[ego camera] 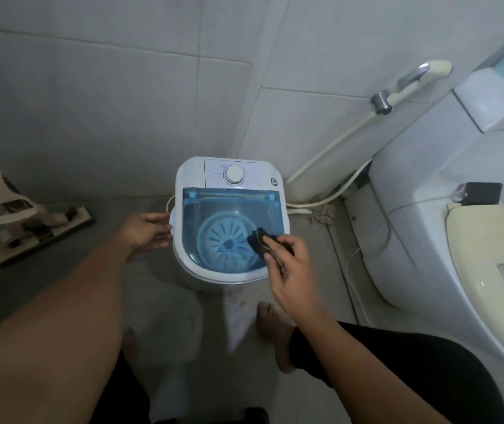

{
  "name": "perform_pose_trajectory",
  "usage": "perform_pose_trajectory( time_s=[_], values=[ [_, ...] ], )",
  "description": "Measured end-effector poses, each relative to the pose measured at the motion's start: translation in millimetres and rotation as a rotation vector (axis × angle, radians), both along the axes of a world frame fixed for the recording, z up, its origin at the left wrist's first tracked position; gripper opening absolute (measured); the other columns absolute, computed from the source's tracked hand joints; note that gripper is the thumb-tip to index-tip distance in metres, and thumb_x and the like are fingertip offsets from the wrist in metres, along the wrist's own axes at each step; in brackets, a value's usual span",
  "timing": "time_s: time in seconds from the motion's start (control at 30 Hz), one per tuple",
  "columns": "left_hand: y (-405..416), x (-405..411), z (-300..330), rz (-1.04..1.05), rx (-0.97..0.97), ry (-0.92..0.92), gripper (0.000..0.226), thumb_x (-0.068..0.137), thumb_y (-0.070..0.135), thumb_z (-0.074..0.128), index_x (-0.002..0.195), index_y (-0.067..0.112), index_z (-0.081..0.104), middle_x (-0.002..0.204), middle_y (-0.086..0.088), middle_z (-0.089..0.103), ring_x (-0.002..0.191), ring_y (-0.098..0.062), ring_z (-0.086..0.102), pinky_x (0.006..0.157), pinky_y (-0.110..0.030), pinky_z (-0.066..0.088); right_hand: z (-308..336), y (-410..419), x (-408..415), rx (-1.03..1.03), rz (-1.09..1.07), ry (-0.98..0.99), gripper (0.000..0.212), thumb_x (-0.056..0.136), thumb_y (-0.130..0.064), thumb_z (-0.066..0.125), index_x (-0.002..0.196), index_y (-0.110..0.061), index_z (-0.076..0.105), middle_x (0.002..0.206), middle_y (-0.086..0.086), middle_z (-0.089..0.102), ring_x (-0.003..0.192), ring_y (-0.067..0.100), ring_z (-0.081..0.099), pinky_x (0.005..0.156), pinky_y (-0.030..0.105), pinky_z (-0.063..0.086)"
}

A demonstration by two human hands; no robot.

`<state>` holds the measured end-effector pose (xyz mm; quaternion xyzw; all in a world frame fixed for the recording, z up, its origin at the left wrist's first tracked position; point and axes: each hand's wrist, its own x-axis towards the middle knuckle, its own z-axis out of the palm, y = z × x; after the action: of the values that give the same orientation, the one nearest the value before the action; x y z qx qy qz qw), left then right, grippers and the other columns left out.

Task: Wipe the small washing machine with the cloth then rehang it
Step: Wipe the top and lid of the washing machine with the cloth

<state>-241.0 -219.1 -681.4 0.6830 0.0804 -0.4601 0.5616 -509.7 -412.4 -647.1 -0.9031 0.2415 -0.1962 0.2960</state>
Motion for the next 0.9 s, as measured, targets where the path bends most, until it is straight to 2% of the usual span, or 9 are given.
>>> perform_pose_trajectory(
  time_s=[0.1, 0.2, 0.27, 0.4, 0.53, 0.6, 0.67, 0.8, 0.9],
  values=[
    [-0.1, -1.1, 1.4, -0.008, 0.000, -0.005, 0.041, 0.089, 0.000, 0.061, 0.129, 0.010, 0.061, 0.088, -0.007, 0.072, 0.071, -0.015, 0.068, 0.064, -0.025, 0.060, -25.5, -13.0, -3.8, 0.099, -0.312, 0.062, 0.038, 0.098, -0.020, 0.060, 0.135, -0.020, 0.065, 0.123, 0.004, 0.051, 0.113, 0.021, 0.055, 0.100, 0.045, 0.052],
    [-0.8, -1.2, 0.4, 0.006, 0.006, -0.006, 0.037, 0.089, 0.001, 0.063, 0.124, 0.012, 0.064, 0.074, 0.001, 0.076, 0.066, -0.012, 0.070, 0.062, -0.025, 0.061, -45.5, 17.1, -8.4, 0.085, -0.382, 0.047, 0.043, 0.098, -0.019, 0.061, 0.140, -0.024, 0.061, 0.129, 0.006, 0.047, 0.118, 0.024, 0.052, 0.099, 0.043, 0.053],
    [-0.8, -0.6, 0.4, 0.006, 0.003, -0.003, 0.036, 0.089, 0.001, 0.062, 0.123, 0.012, 0.064, 0.078, 0.000, 0.076, 0.072, -0.015, 0.070, 0.065, -0.026, 0.061, -49.6, 38.2, -5.9, 0.026, -0.365, 0.039, 0.043, 0.097, -0.018, 0.063, 0.139, -0.024, 0.062, 0.133, 0.008, 0.048, 0.118, 0.028, 0.051, 0.094, 0.042, 0.053],
    [-0.3, -1.8, 3.6, -0.011, -0.009, 0.000, 0.038, 0.089, 0.001, 0.062, 0.126, 0.011, 0.063, 0.101, -0.009, 0.072, 0.082, -0.019, 0.069, 0.068, -0.027, 0.061, -48.2, 67.9, 6.7, -0.083, -0.247, 0.110, 0.042, 0.096, -0.023, 0.060, 0.138, -0.026, 0.062, 0.135, 0.011, 0.050, 0.113, 0.029, 0.050, 0.093, 0.045, 0.050],
    [0.6, -0.6, 2.1, 0.010, -0.013, 0.005, 0.038, 0.088, 0.000, 0.063, 0.125, 0.009, 0.063, 0.103, -0.013, 0.072, 0.080, -0.019, 0.069, 0.068, -0.027, 0.061, -46.7, 107.9, 36.1, -0.190, -0.006, 0.166, 0.043, 0.096, -0.028, 0.053, 0.139, -0.029, 0.058, 0.131, 0.011, 0.054, 0.107, 0.031, 0.052, 0.088, 0.043, 0.047],
    [0.7, -0.6, 0.1, 0.017, -0.014, 0.017, 0.036, 0.088, -0.001, 0.062, 0.123, 0.009, 0.065, 0.090, -0.007, 0.076, 0.070, -0.015, 0.072, 0.065, -0.026, 0.061, -44.7, 126.4, 57.4, -0.208, 0.036, 0.201, 0.046, 0.093, -0.028, 0.054, 0.139, -0.030, 0.056, 0.130, 0.008, 0.054, 0.103, 0.030, 0.052, 0.082, 0.044, 0.046],
    [1.1, -1.0, -0.1, 0.017, -0.007, 0.013, 0.034, 0.089, -0.001, 0.061, 0.120, 0.012, 0.066, 0.076, -0.002, 0.076, 0.061, -0.009, 0.071, 0.057, -0.023, 0.060, -39.3, 134.1, 77.3, -0.168, 0.056, 0.195, 0.046, 0.092, -0.028, 0.054, 0.138, -0.030, 0.056, 0.128, 0.006, 0.053, 0.102, 0.029, 0.051, 0.081, 0.045, 0.047],
    [1.3, -2.2, 0.0, -0.003, -0.046, 0.029, 0.037, 0.090, 0.000, 0.060, 0.124, 0.013, 0.063, 0.100, -0.012, 0.071, 0.079, -0.018, 0.070, 0.061, -0.024, 0.061, -18.3, 93.0, 93.4, 0.111, 0.034, -0.038, 0.041, 0.099, -0.026, 0.054, 0.140, -0.026, 0.060, 0.124, 0.002, 0.053, 0.113, 0.022, 0.054, 0.097, 0.040, 0.048],
    [3.1, -0.7, -2.1, -0.007, -0.051, 0.036, 0.039, 0.091, 0.002, 0.060, 0.128, 0.014, 0.062, 0.112, -0.016, 0.069, 0.094, -0.025, 0.065, 0.071, -0.026, 0.060, -9.1, 19.4, 90.4, 0.223, -0.235, -0.178, 0.038, 0.099, -0.021, 0.058, 0.137, -0.021, 0.063, 0.120, 0.001, 0.051, 0.112, 0.015, 0.055, 0.103, 0.028, 0.046]
  ],
)
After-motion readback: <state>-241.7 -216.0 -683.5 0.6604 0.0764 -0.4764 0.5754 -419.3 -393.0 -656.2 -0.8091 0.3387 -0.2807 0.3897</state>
